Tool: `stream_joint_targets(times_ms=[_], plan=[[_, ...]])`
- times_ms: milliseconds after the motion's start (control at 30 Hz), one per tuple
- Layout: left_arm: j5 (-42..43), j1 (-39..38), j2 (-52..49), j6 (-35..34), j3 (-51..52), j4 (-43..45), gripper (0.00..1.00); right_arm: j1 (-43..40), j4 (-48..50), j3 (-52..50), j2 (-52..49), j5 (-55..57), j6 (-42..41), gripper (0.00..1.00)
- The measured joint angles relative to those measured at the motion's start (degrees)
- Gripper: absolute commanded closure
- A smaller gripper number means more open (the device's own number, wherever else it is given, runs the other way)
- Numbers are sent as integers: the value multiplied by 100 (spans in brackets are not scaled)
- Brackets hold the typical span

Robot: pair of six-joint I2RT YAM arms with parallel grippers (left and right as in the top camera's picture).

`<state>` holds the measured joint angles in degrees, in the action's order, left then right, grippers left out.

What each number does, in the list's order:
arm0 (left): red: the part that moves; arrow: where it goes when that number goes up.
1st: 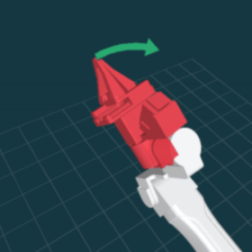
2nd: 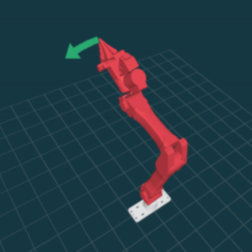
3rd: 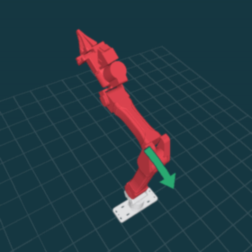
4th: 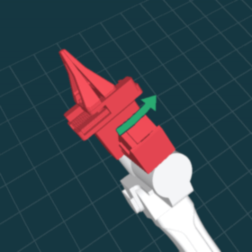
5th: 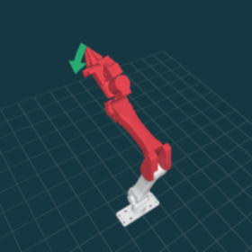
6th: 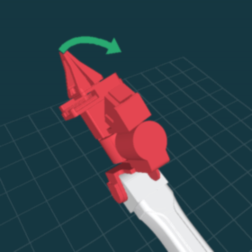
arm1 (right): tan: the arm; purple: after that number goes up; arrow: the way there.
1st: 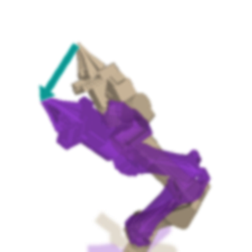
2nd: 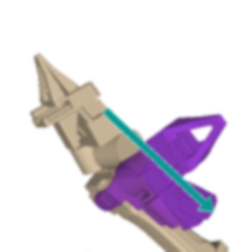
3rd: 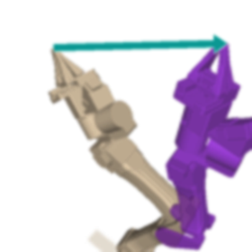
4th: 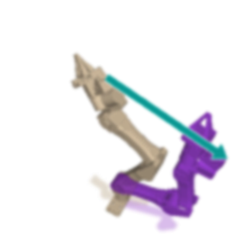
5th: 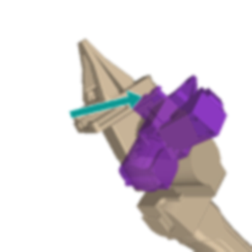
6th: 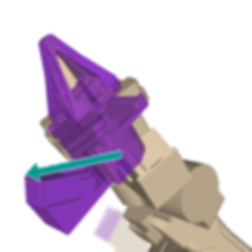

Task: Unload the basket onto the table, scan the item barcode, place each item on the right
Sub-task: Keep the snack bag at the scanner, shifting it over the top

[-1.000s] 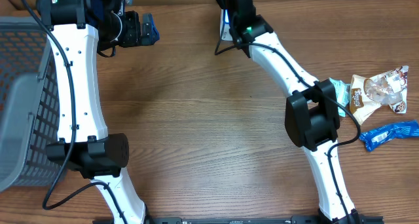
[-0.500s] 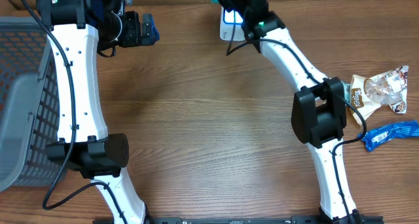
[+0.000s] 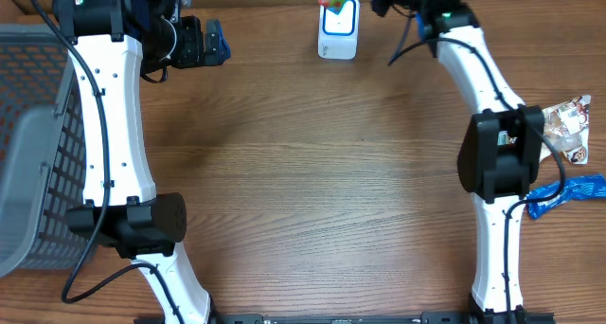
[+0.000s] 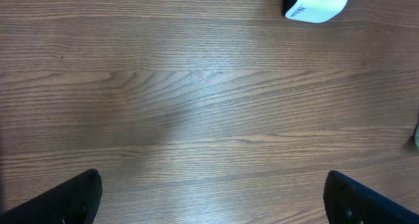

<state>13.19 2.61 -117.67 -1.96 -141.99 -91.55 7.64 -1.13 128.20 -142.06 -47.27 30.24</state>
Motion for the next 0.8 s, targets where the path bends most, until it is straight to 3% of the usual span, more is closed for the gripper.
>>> stream_joint_targets(times_ms=[333, 800], plan=[[2, 0, 0, 0, 0, 0, 1, -2, 415, 0, -98, -1134, 127, 96], [0, 0, 0, 0, 0, 0, 0, 63, 1740, -35, -894, -1283, 129, 96]])
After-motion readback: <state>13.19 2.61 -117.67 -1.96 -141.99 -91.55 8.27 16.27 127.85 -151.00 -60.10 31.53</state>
